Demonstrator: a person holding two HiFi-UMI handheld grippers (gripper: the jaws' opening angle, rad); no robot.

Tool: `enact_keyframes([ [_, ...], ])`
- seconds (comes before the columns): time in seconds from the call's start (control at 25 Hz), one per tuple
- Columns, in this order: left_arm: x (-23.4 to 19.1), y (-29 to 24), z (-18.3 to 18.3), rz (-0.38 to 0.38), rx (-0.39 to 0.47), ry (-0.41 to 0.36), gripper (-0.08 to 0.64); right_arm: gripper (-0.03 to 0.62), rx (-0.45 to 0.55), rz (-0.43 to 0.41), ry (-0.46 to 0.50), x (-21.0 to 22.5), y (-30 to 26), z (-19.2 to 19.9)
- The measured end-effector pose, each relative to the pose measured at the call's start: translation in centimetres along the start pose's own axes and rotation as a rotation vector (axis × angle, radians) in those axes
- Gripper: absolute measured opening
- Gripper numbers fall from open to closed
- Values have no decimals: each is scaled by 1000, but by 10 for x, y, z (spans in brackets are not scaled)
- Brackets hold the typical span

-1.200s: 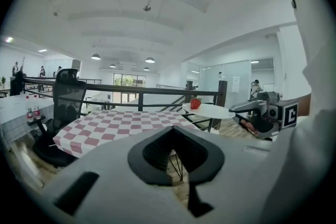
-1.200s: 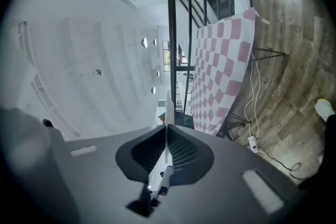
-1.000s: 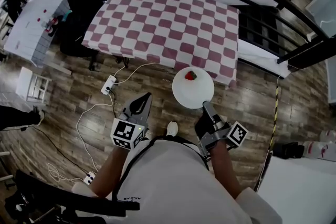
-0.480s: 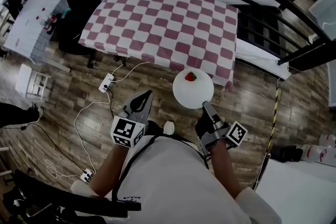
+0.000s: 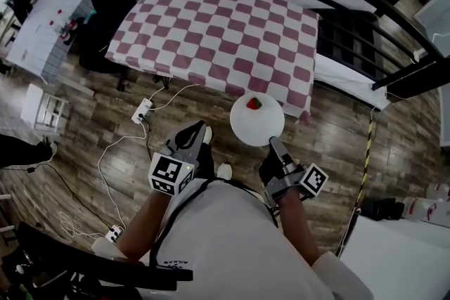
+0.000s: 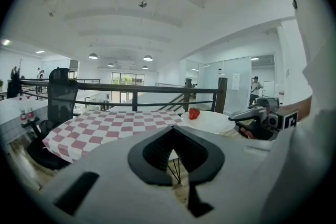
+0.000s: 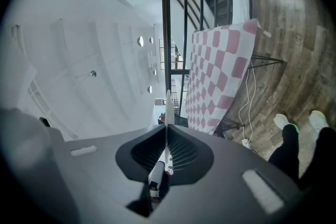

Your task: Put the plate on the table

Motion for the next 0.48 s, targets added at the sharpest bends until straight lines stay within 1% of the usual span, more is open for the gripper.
enact_keyframes([
  [0.28, -9, -16, -3, 21, -6, 3, 5, 18, 0, -5, 7, 2, -19, -5],
  [0.48, -29, -33, -5, 33, -15, 13, 5, 20, -13, -2, 17, 7, -47, -9],
])
Point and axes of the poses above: the fingertips, and each gripper's own axes: y backward along the fingers, x to its right, z out of its underside, the point moved 5 cm from there along y, backward along the fingers, and after that the axes turned 5 degrees about -z, right-handed, at the moved point
